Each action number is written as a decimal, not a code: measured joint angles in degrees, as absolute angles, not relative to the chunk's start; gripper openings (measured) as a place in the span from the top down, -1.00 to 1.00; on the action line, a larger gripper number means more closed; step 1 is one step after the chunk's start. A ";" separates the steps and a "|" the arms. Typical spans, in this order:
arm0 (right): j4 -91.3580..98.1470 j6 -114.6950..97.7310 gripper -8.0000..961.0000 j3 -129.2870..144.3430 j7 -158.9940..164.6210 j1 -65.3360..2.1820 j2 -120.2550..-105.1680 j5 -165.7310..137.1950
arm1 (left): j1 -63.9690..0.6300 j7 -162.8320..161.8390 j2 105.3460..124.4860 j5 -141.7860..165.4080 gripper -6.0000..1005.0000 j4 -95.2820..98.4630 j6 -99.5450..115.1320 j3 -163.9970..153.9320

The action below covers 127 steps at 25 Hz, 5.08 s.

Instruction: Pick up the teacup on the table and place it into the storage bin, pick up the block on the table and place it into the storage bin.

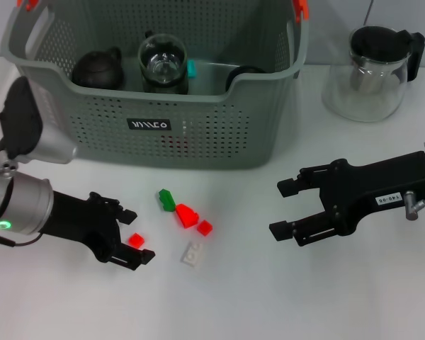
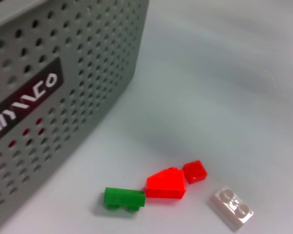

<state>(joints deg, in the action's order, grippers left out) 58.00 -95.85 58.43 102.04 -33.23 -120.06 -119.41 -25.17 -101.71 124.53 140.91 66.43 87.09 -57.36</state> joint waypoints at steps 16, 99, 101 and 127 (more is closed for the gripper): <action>57.22 -94.83 -0.85 57.95 102.00 -33.05 -119.87 -119.71 | -27.26 -104.08 124.63 140.76 -0.67 65.79 77.35 -66.45; 53.41 -94.39 -0.85 55.81 101.28 -31.64 -118.14 -120.05 | -34.91 -108.40 121.21 103.18 0.07 66.11 96.42 -33.34; 53.31 -94.38 -0.85 55.75 101.27 -31.64 -118.29 -120.52 | -35.57 -108.61 121.30 103.99 0.04 66.11 90.61 -34.60; 50.53 -91.73 -0.85 55.02 100.81 -31.90 -117.60 -121.03 | -28.40 -97.59 123.85 112.92 -0.89 71.24 102.31 -56.89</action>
